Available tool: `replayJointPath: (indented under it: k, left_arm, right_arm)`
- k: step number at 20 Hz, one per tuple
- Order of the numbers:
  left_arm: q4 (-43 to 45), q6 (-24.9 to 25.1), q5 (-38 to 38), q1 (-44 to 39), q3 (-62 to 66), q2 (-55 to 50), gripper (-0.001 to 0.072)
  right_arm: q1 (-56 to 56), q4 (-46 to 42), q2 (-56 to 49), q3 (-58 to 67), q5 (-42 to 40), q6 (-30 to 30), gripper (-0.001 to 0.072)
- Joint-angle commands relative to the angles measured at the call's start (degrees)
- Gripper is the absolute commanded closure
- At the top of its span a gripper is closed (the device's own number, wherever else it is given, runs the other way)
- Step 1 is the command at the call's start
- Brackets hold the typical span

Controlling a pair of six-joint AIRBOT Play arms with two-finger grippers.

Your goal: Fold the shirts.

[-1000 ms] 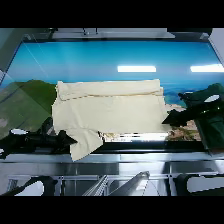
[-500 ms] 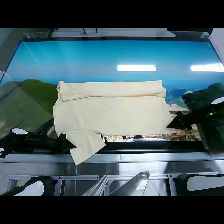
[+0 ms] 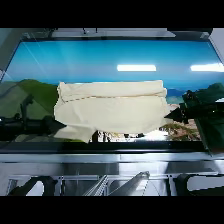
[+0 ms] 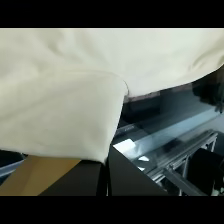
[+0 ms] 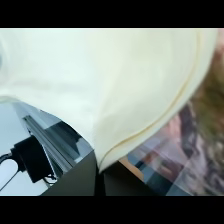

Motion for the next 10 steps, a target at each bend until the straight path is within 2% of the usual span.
replayJointPath:
  k: [1,6,10]
  left_arm:
    - [-0.1,-1.4,2.5,0.0,8.3,1.6,0.0686]
    - [0.3,1.2,2.7,0.0,20.1,-13.6,0.0686]
    - [0.3,1.3,3.0,0.0,30.2,-26.7,0.0686]
  right_arm:
    - [2.2,10.1,0.0,2.8,-1.9,-1.6,0.0689]
    - [5.7,12.5,-0.1,10.2,-14.6,-1.6,0.0689]
    - [6.5,12.5,-1.5,13.7,-23.6,-1.6,0.0689]
